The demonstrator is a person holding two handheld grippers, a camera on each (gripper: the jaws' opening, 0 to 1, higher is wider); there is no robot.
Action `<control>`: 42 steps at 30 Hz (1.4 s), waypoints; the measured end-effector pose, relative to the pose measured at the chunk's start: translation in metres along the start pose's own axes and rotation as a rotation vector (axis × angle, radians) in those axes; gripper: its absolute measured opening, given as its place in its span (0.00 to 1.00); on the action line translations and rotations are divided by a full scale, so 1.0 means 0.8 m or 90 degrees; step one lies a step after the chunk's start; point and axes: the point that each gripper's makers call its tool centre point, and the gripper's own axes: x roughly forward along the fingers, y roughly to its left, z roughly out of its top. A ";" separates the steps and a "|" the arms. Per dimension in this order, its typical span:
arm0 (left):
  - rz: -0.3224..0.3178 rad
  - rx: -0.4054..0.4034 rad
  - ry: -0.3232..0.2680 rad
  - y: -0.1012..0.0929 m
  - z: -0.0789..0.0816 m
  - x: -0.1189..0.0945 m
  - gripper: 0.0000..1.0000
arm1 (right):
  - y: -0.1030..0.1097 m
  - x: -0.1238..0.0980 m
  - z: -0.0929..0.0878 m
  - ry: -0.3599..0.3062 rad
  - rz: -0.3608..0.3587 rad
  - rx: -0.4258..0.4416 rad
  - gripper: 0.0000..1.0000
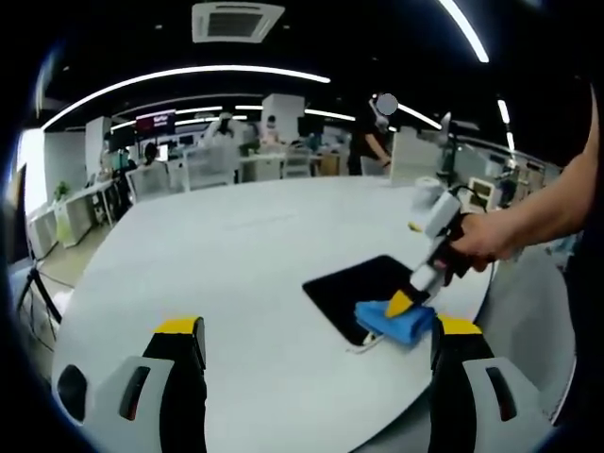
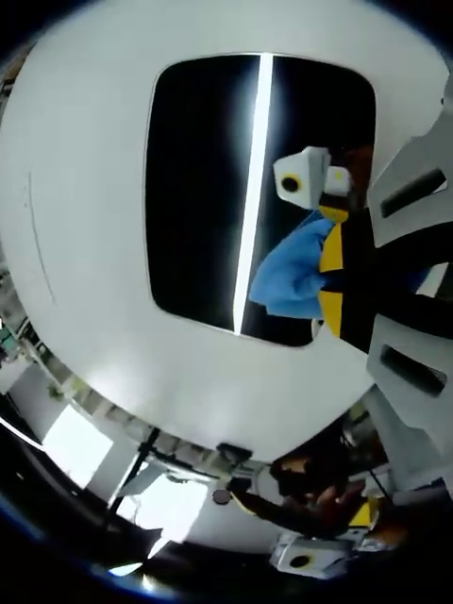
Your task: Wipe the mirror surface with the cleaning cloth until all visible marks leave the cleaned area.
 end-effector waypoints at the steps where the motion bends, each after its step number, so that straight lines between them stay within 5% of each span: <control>1: -0.001 0.000 0.000 -0.001 0.000 0.000 1.00 | -0.002 -0.001 0.000 -0.001 0.000 0.001 0.00; 25: -0.001 0.000 0.006 -0.001 -0.001 0.003 1.00 | -0.048 -0.027 -0.002 -0.013 -0.007 0.018 0.00; 42: -0.002 0.005 0.011 0.000 0.001 0.002 1.00 | -0.047 -0.026 -0.002 -0.010 -0.011 0.009 0.00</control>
